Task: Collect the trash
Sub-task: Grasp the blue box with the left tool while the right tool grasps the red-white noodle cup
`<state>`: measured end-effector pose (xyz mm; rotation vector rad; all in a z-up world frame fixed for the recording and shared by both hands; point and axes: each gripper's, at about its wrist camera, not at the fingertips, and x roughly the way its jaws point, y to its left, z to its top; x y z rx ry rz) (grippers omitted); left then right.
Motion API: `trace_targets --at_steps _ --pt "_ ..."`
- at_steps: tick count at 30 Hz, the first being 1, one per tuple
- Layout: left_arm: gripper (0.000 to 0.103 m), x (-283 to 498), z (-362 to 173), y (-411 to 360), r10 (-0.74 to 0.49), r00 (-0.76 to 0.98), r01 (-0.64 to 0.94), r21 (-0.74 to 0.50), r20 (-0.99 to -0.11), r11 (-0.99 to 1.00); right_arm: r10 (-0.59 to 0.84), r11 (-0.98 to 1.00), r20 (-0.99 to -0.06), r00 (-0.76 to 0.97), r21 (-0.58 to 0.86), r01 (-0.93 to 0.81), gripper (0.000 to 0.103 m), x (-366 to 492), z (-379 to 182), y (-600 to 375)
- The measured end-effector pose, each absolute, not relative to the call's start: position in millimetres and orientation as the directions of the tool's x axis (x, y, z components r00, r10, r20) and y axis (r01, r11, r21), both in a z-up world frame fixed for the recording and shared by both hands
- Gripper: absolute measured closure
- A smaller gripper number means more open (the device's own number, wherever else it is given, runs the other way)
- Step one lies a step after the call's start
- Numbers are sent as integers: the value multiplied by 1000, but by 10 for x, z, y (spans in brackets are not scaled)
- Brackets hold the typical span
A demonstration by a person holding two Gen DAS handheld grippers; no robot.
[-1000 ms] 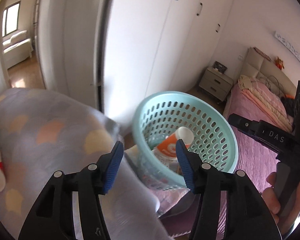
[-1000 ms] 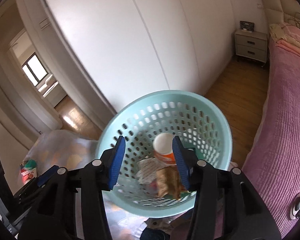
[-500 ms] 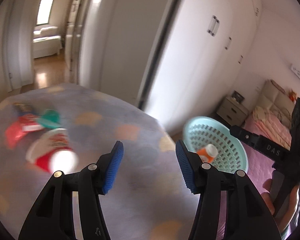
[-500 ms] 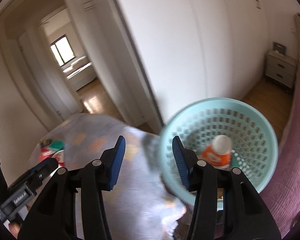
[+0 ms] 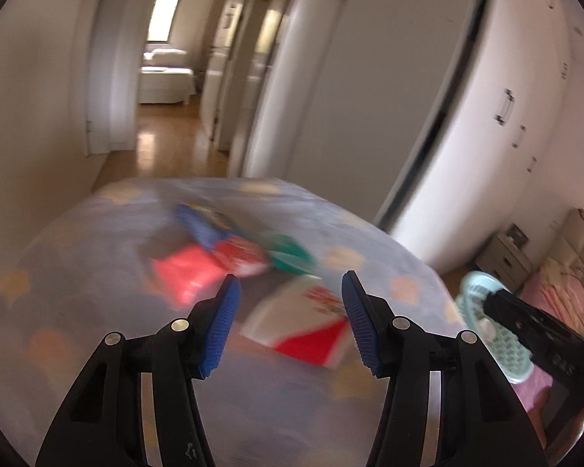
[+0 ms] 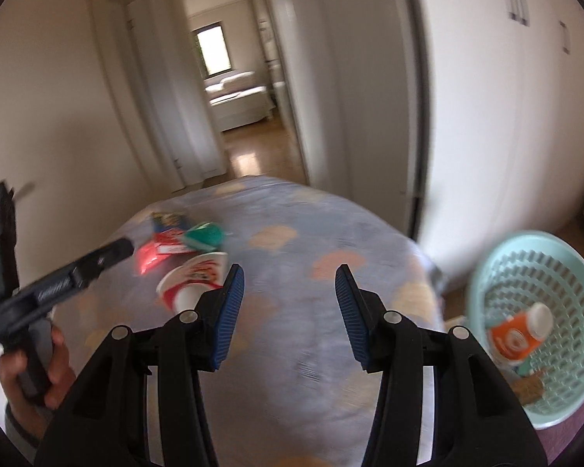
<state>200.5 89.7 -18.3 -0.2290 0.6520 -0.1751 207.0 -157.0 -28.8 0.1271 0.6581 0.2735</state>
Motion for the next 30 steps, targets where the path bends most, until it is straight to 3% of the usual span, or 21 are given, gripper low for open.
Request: trace_targets --at_steps 6,8,9,17,30 --pt "49 2435 -270 1315 -220 754 12 -322 -619 947 368 927 -587 722 169 -335 53 2259 -391 -1034" --pt "39 2559 -310 1414 -225 750 -12 -352 -622 936 385 919 -590 709 175 -353 52 2326 -446 -909" --pt "39 2646 -338 1459 -232 748 -25 -375 -622 927 391 916 -591 705 175 -361 51 2349 -469 -859" --pt "39 2943 -525 1523 -257 720 -47 -415 -644 909 428 899 -602 674 204 -389 32 2507 -705 -693" --pt "67 2937 -621 1472 -276 693 -29 -408 -666 912 404 896 -702 586 176 -408 30 2606 -938 -473"
